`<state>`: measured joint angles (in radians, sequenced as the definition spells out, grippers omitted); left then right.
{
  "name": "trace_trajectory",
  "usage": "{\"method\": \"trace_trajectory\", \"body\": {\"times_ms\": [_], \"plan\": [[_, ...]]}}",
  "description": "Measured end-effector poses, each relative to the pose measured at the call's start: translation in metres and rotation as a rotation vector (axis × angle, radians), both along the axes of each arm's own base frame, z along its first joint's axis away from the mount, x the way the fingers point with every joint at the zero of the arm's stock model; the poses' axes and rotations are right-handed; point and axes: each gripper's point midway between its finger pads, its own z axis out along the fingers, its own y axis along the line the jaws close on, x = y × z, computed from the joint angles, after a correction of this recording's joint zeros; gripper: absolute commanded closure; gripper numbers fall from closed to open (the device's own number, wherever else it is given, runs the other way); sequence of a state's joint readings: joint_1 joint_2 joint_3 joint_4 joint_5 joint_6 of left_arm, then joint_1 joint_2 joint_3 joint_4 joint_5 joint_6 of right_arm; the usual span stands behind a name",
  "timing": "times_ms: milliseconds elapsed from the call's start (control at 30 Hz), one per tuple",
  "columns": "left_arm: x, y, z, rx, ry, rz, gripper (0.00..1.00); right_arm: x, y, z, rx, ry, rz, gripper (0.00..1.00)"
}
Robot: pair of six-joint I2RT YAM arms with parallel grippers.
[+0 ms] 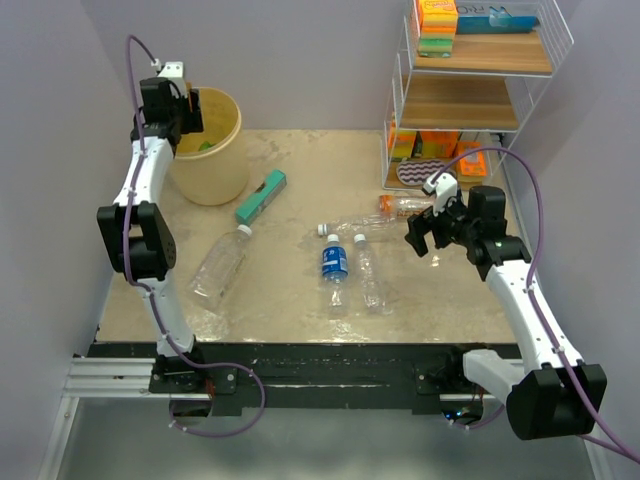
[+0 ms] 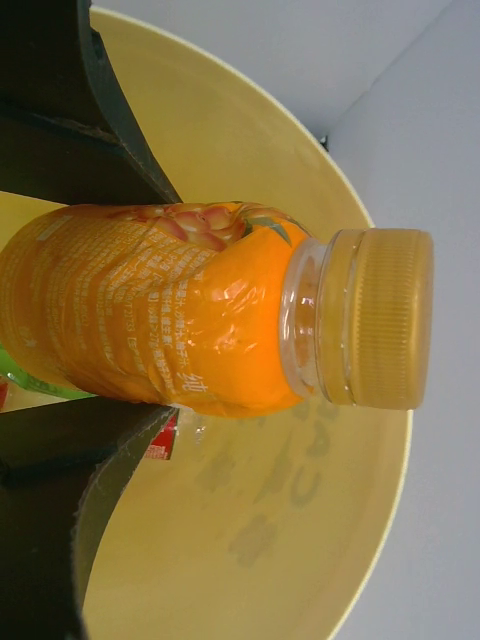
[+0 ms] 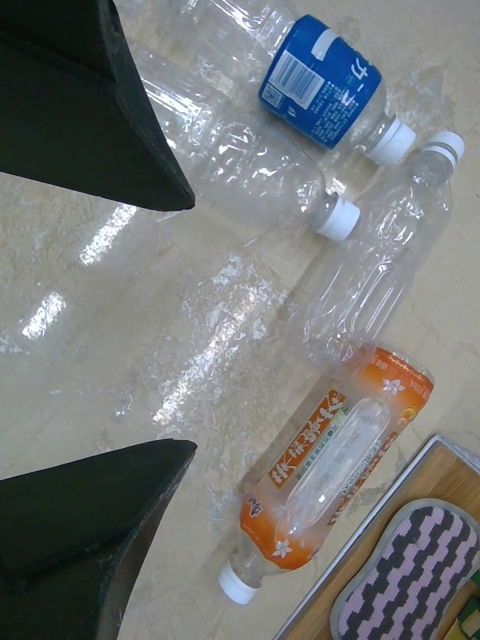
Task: Put the plastic bottles in the bin
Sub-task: Place the plastic bottle in the trash bin.
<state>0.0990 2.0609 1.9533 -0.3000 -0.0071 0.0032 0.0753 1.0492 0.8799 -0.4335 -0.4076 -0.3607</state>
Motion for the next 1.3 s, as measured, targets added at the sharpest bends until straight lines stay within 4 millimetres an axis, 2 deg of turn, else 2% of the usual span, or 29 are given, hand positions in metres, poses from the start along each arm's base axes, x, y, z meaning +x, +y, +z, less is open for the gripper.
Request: {"method": "trace_trajectory", "body": {"times_ms": [400, 1300], "plan": [[-0.011, -0.004, -0.047, -0.034, 0.092, -0.003, 0.42, 0.0, -0.001, 0.0, 0.0, 0.0, -0.004, 0.02], [-0.012, -0.005, -0.047, -0.032, 0.093, -0.01, 0.25, 0.001, -0.003, 0.0, 0.0, 0.0, -0.011, 0.02]]}}
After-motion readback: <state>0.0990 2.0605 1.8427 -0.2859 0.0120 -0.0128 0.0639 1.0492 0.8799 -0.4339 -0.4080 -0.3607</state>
